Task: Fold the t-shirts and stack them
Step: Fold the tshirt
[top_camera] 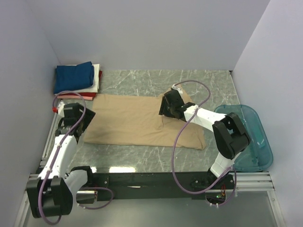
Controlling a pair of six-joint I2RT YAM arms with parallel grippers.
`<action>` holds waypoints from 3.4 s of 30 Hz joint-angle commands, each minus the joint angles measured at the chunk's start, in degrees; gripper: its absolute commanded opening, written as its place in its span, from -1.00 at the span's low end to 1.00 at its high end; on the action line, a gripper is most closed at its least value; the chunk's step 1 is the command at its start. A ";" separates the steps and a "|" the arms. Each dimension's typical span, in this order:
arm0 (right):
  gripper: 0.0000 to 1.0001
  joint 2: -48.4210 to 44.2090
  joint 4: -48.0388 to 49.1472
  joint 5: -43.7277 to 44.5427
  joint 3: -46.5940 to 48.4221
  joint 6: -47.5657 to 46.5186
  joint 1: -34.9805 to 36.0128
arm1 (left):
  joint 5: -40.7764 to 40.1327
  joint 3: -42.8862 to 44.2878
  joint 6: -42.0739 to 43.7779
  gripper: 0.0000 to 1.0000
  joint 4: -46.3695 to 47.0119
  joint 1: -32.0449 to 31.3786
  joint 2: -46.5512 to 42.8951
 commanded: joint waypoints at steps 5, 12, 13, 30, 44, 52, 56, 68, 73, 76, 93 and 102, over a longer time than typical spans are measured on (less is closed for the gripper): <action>0.20 -2.35 0.42 -5.54 4.77 1.10 -5.48 | -8.18 14.53 -3.15 0.48 3.03 -4.70 12.76; 0.18 -4.62 -0.72 -9.49 6.17 1.19 -10.93 | -21.01 32.20 -4.38 0.35 -2.86 -11.46 32.01; 0.18 -5.33 -0.80 -9.59 5.83 1.10 -11.98 | -23.55 35.70 -3.95 0.31 -3.13 -12.08 36.38; 0.14 -5.07 -0.10 -17.05 5.47 1.45 -17.97 | -35.01 72.03 -4.12 0.11 -20.62 -14.73 74.30; 0.12 -4.20 0.95 -18.82 4.59 1.72 -18.41 | -27.18 74.75 -2.10 0.04 -16.75 -6.82 79.14; 0.11 -4.19 0.43 -18.47 4.77 1.54 -18.49 | -26.92 78.27 -2.80 0.04 -18.25 -6.99 80.02; 0.11 -3.76 0.25 -18.73 5.12 1.54 -18.49 | -25.86 76.16 -2.10 0.03 -15.26 -7.26 77.82; 0.10 -3.40 0.25 -19.08 5.12 1.63 -18.93 | -28.05 78.97 -2.80 -0.06 -18.50 -9.81 79.84; 0.10 -2.96 0.43 -19.78 5.03 1.72 -19.02 | -29.55 78.62 -3.94 -0.10 -19.91 -10.07 80.11; 0.10 -2.70 0.60 -20.05 4.95 1.89 -19.11 | -30.60 78.27 -4.47 -0.12 -20.71 -9.98 79.67; 0.09 -1.65 0.60 -20.84 5.56 1.89 -19.11 | -34.82 75.11 -1.57 -0.12 -19.65 -10.07 74.57; 0.08 -1.38 0.60 -20.84 5.74 2.07 -19.20 | -35.09 75.72 0.54 -0.12 -19.56 -11.21 74.04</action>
